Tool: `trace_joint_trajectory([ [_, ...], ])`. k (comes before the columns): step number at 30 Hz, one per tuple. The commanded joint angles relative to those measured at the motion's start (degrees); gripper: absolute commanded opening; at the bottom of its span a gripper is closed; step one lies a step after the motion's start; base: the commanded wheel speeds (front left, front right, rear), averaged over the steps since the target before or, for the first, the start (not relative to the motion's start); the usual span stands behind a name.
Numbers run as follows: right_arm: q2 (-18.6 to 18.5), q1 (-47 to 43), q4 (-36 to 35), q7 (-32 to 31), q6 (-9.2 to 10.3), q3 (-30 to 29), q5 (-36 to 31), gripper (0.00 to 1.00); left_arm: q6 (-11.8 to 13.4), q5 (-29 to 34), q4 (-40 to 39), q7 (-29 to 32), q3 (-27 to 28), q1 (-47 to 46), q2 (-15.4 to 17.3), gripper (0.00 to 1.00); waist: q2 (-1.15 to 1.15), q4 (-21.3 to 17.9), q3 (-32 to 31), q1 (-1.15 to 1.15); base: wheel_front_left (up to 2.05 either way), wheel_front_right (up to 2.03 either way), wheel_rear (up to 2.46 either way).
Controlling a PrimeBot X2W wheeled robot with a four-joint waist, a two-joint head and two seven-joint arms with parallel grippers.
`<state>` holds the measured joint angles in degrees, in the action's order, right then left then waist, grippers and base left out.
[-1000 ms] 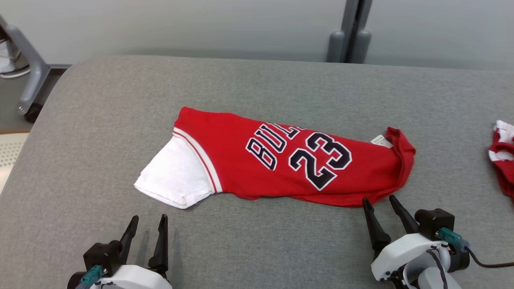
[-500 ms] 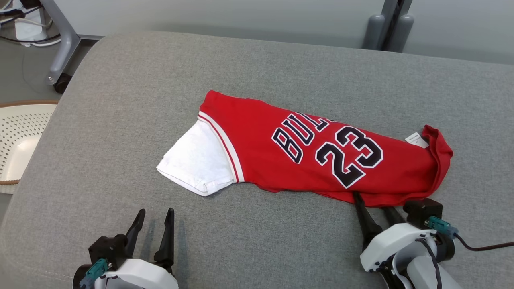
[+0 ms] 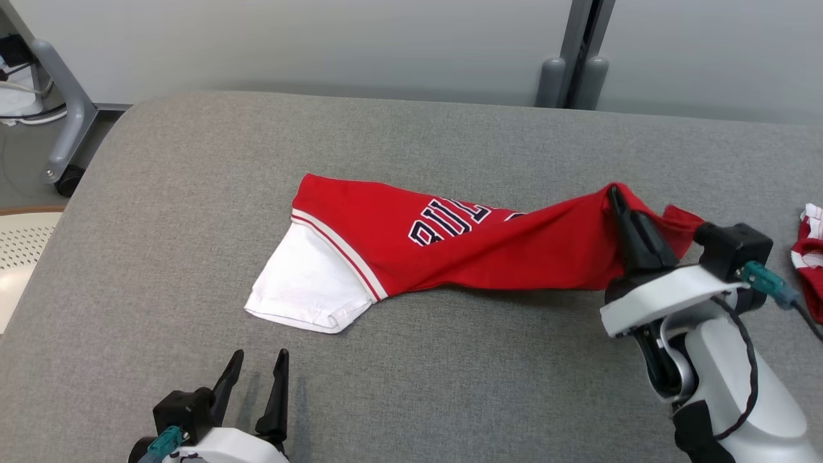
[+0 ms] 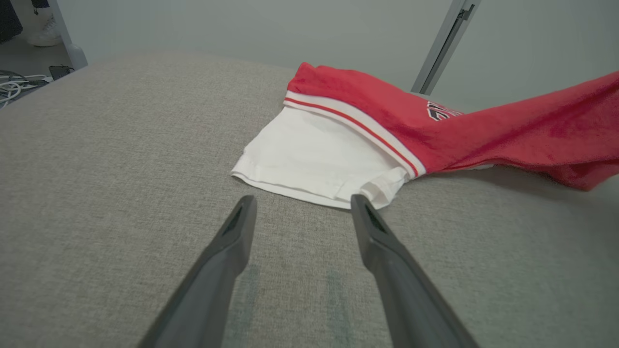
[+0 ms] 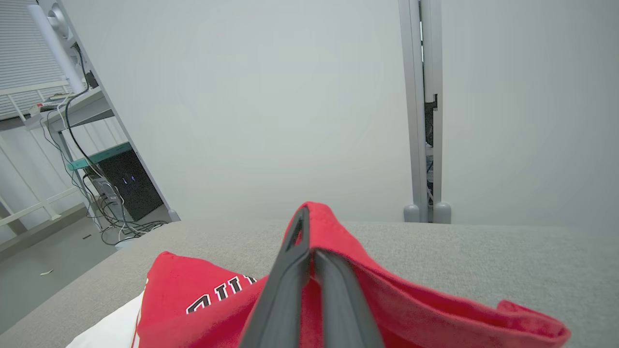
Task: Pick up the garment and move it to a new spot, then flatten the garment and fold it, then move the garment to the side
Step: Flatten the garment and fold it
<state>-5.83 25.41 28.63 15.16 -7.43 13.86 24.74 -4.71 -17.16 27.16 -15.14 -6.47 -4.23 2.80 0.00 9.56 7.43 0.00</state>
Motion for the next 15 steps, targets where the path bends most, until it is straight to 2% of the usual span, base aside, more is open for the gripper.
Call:
trace_joint_trajectory([
  [1, -0.6, 1.3, -0.5, 0.0, -0.1, 0.4, -0.3, 0.0, 0.2, -0.3, 0.2, 0.0, -0.1, -0.3, 0.3, 1.0, 0.0, -0.5, -0.5, 0.0, 0.0, 0.0, 0.0],
  [6, -2.1, 6.3, 0.3, -1.8, -0.1, 1.0, -0.7, 0.0, 0.1, -0.5, 0.4, 0.0, -1.1, -0.8, 0.2, 1.0, 0.0, -0.1, -0.1, 0.0, 0.0, 0.0, 0.0],
  [11, -2.2, 10.4, 8.9, -2.0, -0.09, -0.6, -3.8, 0.0, -0.3, -0.8, 0.9, 0.0, -2.7, -1.8, 0.2, 1.0, 0.0, 1.6, 2.1, 0.0, 0.0, 0.0, 0.0],
  [13, -2.3, 11.7, 13.8, -1.9, -0.09, -1.4, -6.0, 0.8, -0.4, -1.0, 1.1, 0.0, -3.3, -2.6, 0.2, 1.0, 0.0, 2.3, 3.0, 0.0, 0.0, 0.0, 0.0],
  [14, -2.2, 11.9, 16.6, -1.8, -0.08, -2.3, -6.8, 1.0, -0.5, -1.1, 1.2, 0.0, -3.6, -2.9, 0.2, 1.0, 0.0, 2.7, 3.3, 0.0, 0.0, 0.0, 0.0],
  [15, -2.1, 12.2, 18.9, -1.6, -0.08, -2.8, -7.7, 1.0, -0.5, -1.2, 1.3, 0.0, -3.8, -3.0, 0.2, 1.0, 0.0, 2.9, 3.5, 0.0, 0.0, 0.0, 0.0],
])
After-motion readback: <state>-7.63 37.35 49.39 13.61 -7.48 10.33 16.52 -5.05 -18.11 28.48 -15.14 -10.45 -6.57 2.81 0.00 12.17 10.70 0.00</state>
